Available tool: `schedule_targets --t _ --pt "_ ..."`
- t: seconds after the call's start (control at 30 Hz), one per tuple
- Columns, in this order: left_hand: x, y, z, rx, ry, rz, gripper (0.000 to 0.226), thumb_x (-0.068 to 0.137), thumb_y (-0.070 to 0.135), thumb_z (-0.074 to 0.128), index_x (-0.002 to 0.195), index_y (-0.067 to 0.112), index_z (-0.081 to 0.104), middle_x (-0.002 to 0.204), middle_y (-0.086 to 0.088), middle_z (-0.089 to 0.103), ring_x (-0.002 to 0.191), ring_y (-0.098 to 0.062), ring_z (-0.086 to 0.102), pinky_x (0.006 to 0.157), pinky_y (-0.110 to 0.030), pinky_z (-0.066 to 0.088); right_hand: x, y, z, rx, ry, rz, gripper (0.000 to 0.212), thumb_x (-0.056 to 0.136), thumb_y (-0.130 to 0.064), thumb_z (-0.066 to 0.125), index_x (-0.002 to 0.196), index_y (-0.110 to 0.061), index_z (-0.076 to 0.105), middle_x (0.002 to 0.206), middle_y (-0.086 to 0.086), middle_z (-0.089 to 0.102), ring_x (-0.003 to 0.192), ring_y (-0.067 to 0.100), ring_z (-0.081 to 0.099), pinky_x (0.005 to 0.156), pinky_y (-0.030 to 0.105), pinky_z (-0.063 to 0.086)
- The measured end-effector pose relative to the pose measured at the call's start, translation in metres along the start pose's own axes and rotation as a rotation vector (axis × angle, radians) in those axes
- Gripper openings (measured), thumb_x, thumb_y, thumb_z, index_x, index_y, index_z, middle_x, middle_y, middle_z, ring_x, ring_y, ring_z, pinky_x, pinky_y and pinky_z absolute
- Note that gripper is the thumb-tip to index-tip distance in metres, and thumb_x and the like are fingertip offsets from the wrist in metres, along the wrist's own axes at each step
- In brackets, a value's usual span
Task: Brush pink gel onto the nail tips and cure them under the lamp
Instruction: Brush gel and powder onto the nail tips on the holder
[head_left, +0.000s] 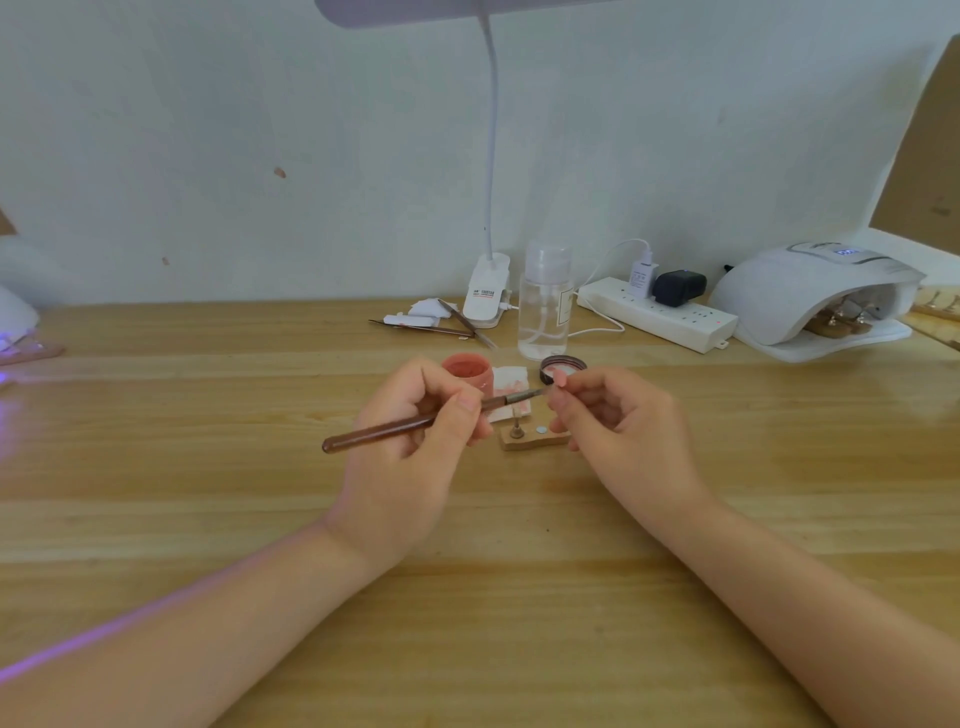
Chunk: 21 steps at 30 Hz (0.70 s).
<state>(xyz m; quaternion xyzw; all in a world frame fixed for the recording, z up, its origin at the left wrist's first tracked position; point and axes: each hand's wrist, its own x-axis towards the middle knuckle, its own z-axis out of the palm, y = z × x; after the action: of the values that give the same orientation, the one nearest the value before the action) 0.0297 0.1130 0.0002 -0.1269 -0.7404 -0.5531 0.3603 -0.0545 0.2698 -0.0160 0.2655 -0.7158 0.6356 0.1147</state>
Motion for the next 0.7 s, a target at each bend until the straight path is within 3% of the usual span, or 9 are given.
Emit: schedule_targets --t 0.13,0.2,0.37,0.43,0.53,0.6,0.7 --pt "0.0002 -0.0014 0.0015 0.029 0.044 0.003 0.009 0.089 0.022 0.055 0.080 0.021 0.058 0.075 0.015 0.069 0.085 -0.001 0.065 0.075 -0.016 0.049 0.0007 -0.0026 -0.0008 0.098 -0.009 0.044 0.017 0.083 -0.007 0.070 0.082 -0.023 0.067 0.071 0.000 0.070 0.066 0.014 0.069 0.056 0.021 0.053" --pt "0.0000 -0.0012 0.0029 0.048 0.034 -0.012 0.011 0.088 0.027 0.057 0.078 0.030 0.060 0.080 0.013 0.071 0.093 -0.007 0.066 0.080 -0.024 0.052 0.0000 -0.0038 -0.0010 0.114 -0.011 0.045 0.016 0.082 -0.006 0.070 0.082 -0.022 0.067 0.070 0.002 0.069 0.066 0.015 0.068 0.053 0.021 0.053" --pt "-0.0012 0.0009 0.0039 0.029 -0.011 -0.036 0.012 0.089 0.031 0.059 0.077 0.032 0.061 0.081 0.008 0.071 0.102 -0.023 0.066 0.087 -0.043 0.052 -0.0001 -0.0041 0.0004 0.101 -0.004 0.047 0.016 0.082 -0.007 0.070 0.080 -0.022 0.067 0.071 0.008 0.069 0.067 0.021 0.068 0.054 0.023 0.053" --pt "-0.0019 0.0018 0.0030 0.051 -0.025 -0.020 0.016 0.089 0.024 0.058 0.074 0.028 0.058 0.076 0.009 0.070 0.096 -0.015 0.067 0.084 -0.033 0.051 0.0000 -0.0037 0.0000 0.097 -0.002 0.053 0.015 0.082 -0.007 0.070 0.080 -0.022 0.067 0.071 0.008 0.069 0.067 0.020 0.068 0.054 0.023 0.053" --pt "-0.0030 0.0036 0.0018 0.022 -0.049 0.007 0.012 0.086 0.025 0.060 0.075 0.019 0.056 0.071 0.008 0.068 0.073 -0.002 0.064 0.070 -0.013 0.047 0.0001 -0.0036 -0.0002 0.091 0.001 0.067 0.015 0.082 -0.007 0.070 0.080 -0.022 0.067 0.072 0.006 0.069 0.067 0.018 0.069 0.054 0.022 0.053" --pt "-0.0032 0.0036 0.0010 0.004 -0.040 0.017 0.015 0.085 0.030 0.054 0.076 0.017 0.055 0.070 0.010 0.067 0.068 -0.001 0.062 0.067 -0.011 0.046 0.0003 -0.0037 -0.0002 0.091 0.005 0.070 0.015 0.082 -0.008 0.070 0.080 -0.022 0.067 0.072 0.006 0.070 0.067 0.017 0.069 0.054 0.022 0.053" --pt "-0.0016 0.0022 0.0014 0.004 -0.006 0.009 0.010 0.086 0.030 0.057 0.077 0.026 0.057 0.073 0.013 0.068 0.078 -0.001 0.064 0.071 -0.013 0.047 -0.0001 -0.0039 -0.0002 0.083 0.008 0.058 0.015 0.083 -0.010 0.070 0.079 -0.024 0.067 0.073 0.005 0.069 0.068 0.019 0.069 0.055 0.023 0.054"
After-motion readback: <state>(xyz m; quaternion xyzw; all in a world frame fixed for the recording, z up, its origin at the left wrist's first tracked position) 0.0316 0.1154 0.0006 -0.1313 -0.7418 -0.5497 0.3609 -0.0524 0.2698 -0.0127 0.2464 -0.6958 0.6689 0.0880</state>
